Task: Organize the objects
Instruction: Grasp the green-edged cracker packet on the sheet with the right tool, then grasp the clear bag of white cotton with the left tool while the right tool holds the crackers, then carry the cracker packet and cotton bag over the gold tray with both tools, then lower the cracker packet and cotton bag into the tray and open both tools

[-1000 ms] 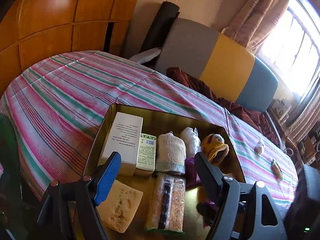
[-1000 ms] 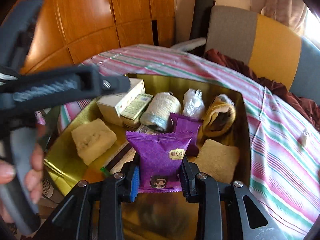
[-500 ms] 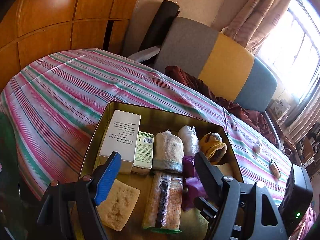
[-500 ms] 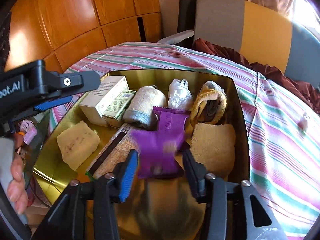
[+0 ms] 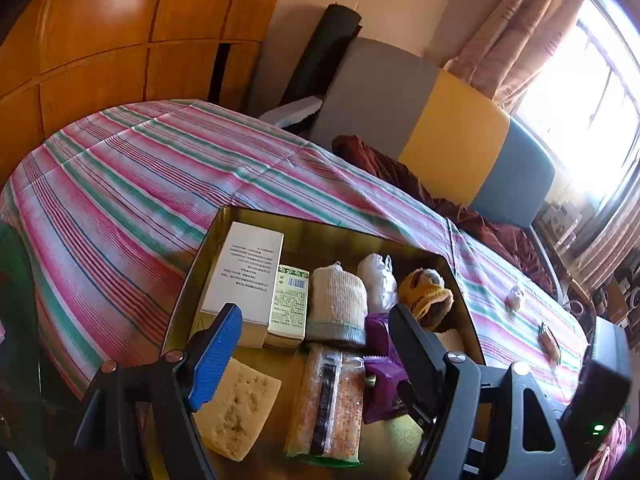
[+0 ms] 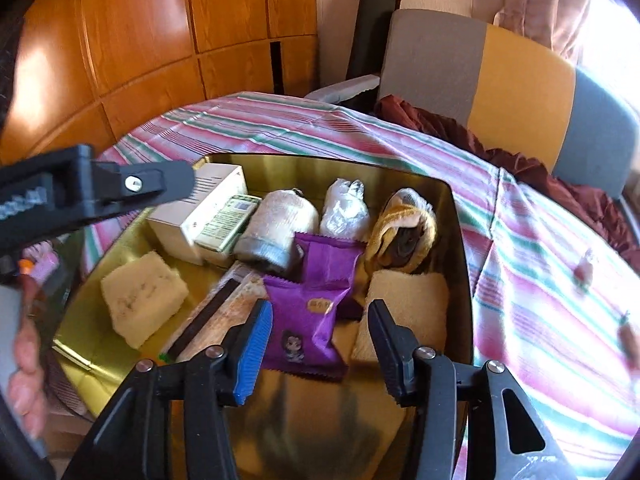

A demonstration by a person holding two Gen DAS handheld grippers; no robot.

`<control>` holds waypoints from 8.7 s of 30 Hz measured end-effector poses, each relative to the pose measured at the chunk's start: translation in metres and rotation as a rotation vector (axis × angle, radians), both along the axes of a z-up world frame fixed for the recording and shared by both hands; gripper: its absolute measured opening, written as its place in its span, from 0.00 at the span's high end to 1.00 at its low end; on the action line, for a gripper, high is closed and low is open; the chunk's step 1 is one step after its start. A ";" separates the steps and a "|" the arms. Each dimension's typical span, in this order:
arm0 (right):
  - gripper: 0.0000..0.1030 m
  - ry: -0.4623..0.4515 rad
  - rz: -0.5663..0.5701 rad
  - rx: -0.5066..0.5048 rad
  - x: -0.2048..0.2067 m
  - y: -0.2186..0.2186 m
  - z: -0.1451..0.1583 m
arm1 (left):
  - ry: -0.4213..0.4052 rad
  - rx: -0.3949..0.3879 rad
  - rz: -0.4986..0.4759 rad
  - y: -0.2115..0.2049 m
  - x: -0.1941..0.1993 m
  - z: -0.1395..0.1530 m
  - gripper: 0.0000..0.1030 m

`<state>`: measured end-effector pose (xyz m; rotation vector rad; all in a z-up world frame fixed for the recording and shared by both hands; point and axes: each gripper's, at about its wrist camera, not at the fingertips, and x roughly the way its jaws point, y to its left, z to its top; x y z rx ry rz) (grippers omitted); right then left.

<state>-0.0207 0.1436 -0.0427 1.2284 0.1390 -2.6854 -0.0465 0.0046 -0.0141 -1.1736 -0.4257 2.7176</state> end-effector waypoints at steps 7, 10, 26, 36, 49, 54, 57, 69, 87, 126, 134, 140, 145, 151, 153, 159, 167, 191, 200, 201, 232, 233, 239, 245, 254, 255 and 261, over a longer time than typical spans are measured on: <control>0.51 -0.018 0.018 0.064 -0.005 -0.008 -0.006 | -0.011 0.021 -0.003 -0.002 -0.002 -0.002 0.25; 0.50 -0.007 0.021 0.052 0.001 -0.006 -0.002 | -0.007 0.023 -0.009 -0.001 -0.001 -0.002 0.25; 0.37 0.089 -0.144 -0.004 0.030 0.083 0.035 | 0.031 0.075 -0.274 0.057 0.023 -0.005 0.26; 0.30 0.038 -0.333 0.022 0.052 0.188 0.007 | 0.040 0.044 -0.471 0.125 0.049 0.004 0.26; 0.26 -0.011 -0.511 0.029 0.082 0.308 -0.034 | 0.014 -0.033 -0.706 0.224 0.079 0.000 0.25; 0.07 0.080 -0.582 0.095 0.060 0.363 -0.017 | -0.024 -0.056 -0.767 0.255 0.088 -0.010 0.25; 0.04 0.078 -0.582 0.131 0.034 0.393 -0.010 | -0.048 -0.078 -0.786 0.265 0.090 -0.016 0.25; 0.28 -0.069 -0.498 0.030 -0.012 0.454 -0.044 | -0.114 -0.125 -0.797 0.280 0.082 -0.030 0.25; 0.50 -0.013 -0.597 -0.032 0.006 0.435 -0.054 | -0.072 -0.229 -0.717 0.376 -0.015 -0.026 0.25; 0.57 0.042 -0.585 0.128 0.004 0.413 -0.054 | 0.113 -0.281 -0.596 0.429 -0.077 -0.073 0.68; 0.57 0.121 -0.543 0.205 0.012 0.391 -0.042 | 0.145 -0.266 -0.587 0.400 -0.042 -0.066 0.68; 0.57 0.140 -0.507 0.262 0.018 0.369 -0.039 | 0.162 -0.266 -0.599 0.384 -0.020 -0.063 0.68; 0.57 0.138 -0.481 0.291 0.023 0.355 -0.040 | 0.171 -0.249 -0.577 0.366 -0.005 -0.061 0.68; 0.57 0.135 -0.469 0.290 0.032 0.345 -0.040 | 0.166 -0.233 -0.566 0.348 0.012 -0.057 0.68; 0.57 0.139 -0.469 0.289 0.034 0.341 -0.039 | 0.164 -0.216 -0.578 0.340 0.021 -0.053 0.68; 0.57 0.132 -0.470 0.299 0.035 0.337 -0.041 | 0.146 -0.179 -0.630 0.315 0.052 -0.046 0.68; 0.57 0.129 -0.463 0.299 0.041 0.329 -0.041 | 0.164 -0.141 -0.665 0.267 0.084 -0.025 0.68; 0.57 0.124 -0.430 0.257 0.064 0.294 -0.033 | 0.058 -0.183 -0.547 0.096 0.068 -0.031 0.68; 0.57 0.183 -0.457 0.076 0.082 0.275 -0.005 | 0.024 -0.151 -0.625 0.058 0.064 -0.036 0.68; 0.57 0.193 -0.445 0.071 0.083 0.270 -0.002 | 0.023 -0.157 -0.639 0.056 0.064 -0.036 0.68; 0.62 0.260 -0.006 -0.154 0.082 0.082 0.051 | -0.104 -0.285 -0.704 -0.015 0.051 -0.050 0.67; 0.63 0.256 0.000 -0.147 0.081 0.080 0.050 | -0.114 -0.292 -0.707 -0.015 0.050 -0.052 0.67; 0.63 0.227 -0.028 -0.167 0.080 0.088 0.048 | -0.115 -0.331 -0.684 -0.016 0.047 -0.054 0.64; 0.63 0.157 -0.010 -0.174 0.075 0.083 0.040 | -0.119 -0.296 -0.702 -0.014 0.046 -0.055 0.66; 0.62 -0.049 0.062 -0.064 0.052 0.047 0.016 | -0.135 -0.246 -0.712 -0.025 0.048 -0.045 0.57; 0.62 -0.093 0.071 -0.050 0.048 0.043 0.012 | -0.134 -0.231 -0.699 -0.027 0.048 -0.044 0.56; 0.62 -0.306 0.085 0.004 0.024 0.029 -0.007 | -0.101 -0.082 -0.590 -0.045 0.043 -0.032 0.50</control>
